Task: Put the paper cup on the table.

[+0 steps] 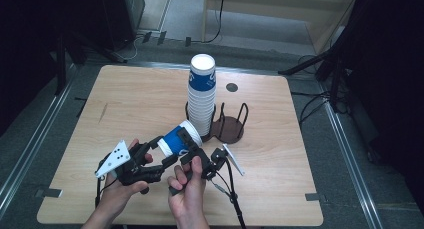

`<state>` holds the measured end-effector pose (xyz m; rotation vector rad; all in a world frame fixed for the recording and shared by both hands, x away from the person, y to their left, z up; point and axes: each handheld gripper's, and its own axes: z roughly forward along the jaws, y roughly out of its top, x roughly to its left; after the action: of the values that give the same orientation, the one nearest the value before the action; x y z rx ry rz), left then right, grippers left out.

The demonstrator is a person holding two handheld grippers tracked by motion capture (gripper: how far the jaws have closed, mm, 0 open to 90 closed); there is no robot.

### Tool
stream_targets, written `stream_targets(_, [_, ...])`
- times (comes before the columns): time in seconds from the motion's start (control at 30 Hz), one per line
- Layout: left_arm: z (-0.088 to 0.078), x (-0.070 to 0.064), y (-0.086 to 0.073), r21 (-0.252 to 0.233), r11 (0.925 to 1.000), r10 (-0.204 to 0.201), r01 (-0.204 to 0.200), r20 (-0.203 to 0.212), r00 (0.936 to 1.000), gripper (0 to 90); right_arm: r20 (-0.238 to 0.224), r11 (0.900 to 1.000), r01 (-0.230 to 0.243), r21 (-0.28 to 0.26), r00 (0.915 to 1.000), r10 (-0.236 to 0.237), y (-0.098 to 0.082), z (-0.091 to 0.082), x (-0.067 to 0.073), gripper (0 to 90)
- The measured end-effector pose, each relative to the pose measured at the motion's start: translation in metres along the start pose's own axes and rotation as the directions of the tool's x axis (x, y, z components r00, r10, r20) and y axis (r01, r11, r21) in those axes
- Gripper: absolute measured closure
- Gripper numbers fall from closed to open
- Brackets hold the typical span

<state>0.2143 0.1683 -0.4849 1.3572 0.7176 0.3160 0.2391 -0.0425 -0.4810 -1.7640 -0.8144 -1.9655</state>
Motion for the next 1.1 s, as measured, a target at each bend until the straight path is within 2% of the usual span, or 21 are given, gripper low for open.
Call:
stream_targets(0.17, [-0.003, 0.001, 0.003, -0.005, 1.0, -0.006, 0.006, 0.027, 0.9996, 19.5, -0.001, 1.0, 0.014, -0.01, 0.9999, -0.014, 0.002, -0.001, 0.0, 20.1])
stream_targets(0.27, [-0.005, 0.002, 0.005, -0.002, 1.0, -0.007, 0.007, 0.033, 0.9994, 13.7, 0.002, 0.999, 0.032, -0.021, 0.9995, -0.032, 0.005, -0.002, 0.0, 20.2])
stream_targets(0.4, [-0.008, 0.005, 0.006, 0.001, 1.0, -0.009, 0.009, 0.005, 0.9999, 10.4, 0.001, 0.998, 0.054, -0.04, 0.9986, -0.054, 0.01, -0.004, 0.001, 20.5])
stream_targets(0.5, [-0.011, 0.01, 0.009, -0.005, 0.9995, -0.031, 0.031, 0.007, 0.9995, 10.7, 0.002, 0.996, 0.066, -0.053, 0.9978, -0.066, 0.013, -0.006, 0.002, 20.7])
stream_targets(0.57, [-0.014, 0.013, 0.01, -0.002, 0.9996, -0.03, 0.03, -0.005, 0.9995, 10.7, 0.004, 0.993, 0.097, -0.067, 0.9953, -0.097, 0.016, -0.007, 0.003, 20.9])
stream_targets(0.63, [-0.017, 0.017, 0.011, -0.001, 0.9993, -0.037, 0.037, -0.003, 0.9993, 10.7, 0.015, 0.984, 0.156, -0.087, 0.9877, -0.156, 0.018, -0.01, 0.004, 21.1])
stream_targets(0.67, [-0.017, 0.017, 0.011, -0.001, 0.9993, -0.037, 0.037, -0.003, 0.9993, 10.7, 0.015, 0.984, 0.156, -0.087, 0.9877, -0.156, 0.018, -0.01, 0.004, 21.1])
stream_targets(0.7, [-0.019, 0.019, 0.012, 0.006, 0.999, -0.044, 0.044, -0.01, 0.999, 10.6, 0.03, 0.972, 0.213, -0.104, 0.9771, -0.211, 0.02, -0.012, 0.005, 21.3])
stream_targets(0.77, [-0.021, 0.023, 0.013, 0.024, 0.9979, -0.06, 0.061, -0.019, 0.998, 8.3, 0.042, 0.96, 0.254, -0.117, 0.967, -0.251, 0.021, -0.013, 0.006, 21.4])
stream_targets(0.83, [-0.022, 0.024, 0.014, 0.031, 0.9972, -0.067, 0.068, -0.023, 0.9975, 2.6, 0.059, 0.943, 0.307, -0.129, 0.9514, -0.302, 0.022, -0.015, 0.007, 21.4])
stream_targets(0.9, [-0.024, 0.027, 0.014, 0.049, 0.9964, -0.066, 0.069, -0.066, 0.9957, 1.5, 0.069, 0.931, 0.339, -0.135, 0.9408, -0.332, 0.024, -0.017, 0.008, 21.5])
stream_targets(0.93, [-0.024, 0.027, 0.014, 0.049, 0.9964, -0.066, 0.069, -0.066, 0.9957, 1.5, 0.069, 0.931, 0.339, -0.135, 0.9408, -0.332, 0.024, -0.017, 0.008, 21.5])
stream_targets(0.97, [-0.025, 0.028, 0.014, 0.059, 0.9965, -0.054, 0.06, -0.098, 0.9937, 1.5, 0.071, 0.925, 0.353, -0.139, 0.9354, -0.346, 0.025, -0.017, 0.009, 21.5])
stream_targets(1.0, [-0.025, 0.029, 0.014, 0.064, 0.9962, -0.051, 0.059, -0.123, 0.9911, 1.5, 0.084, 0.912, 0.383, -0.145, 0.9235, -0.374, 0.025, -0.018, 0.01, 21.5])
stream_targets(1.03, [-0.026, 0.03, 0.014, 0.077, 0.9954, -0.043, 0.056, -0.159, 0.9863, 1.5, 0.1, 0.893, 0.425, -0.15, 0.9049, -0.414, 0.026, -0.02, 0.012, 21.5])
stream_targets(1.1, [-0.027, 0.033, 0.013, 0.095, 0.9937, -0.04, 0.058, -0.187, 0.9815, 0.0, 0.115, 0.878, 0.454, -0.152, 0.8905, -0.44, 0.026, -0.021, 0.013, 21.5])
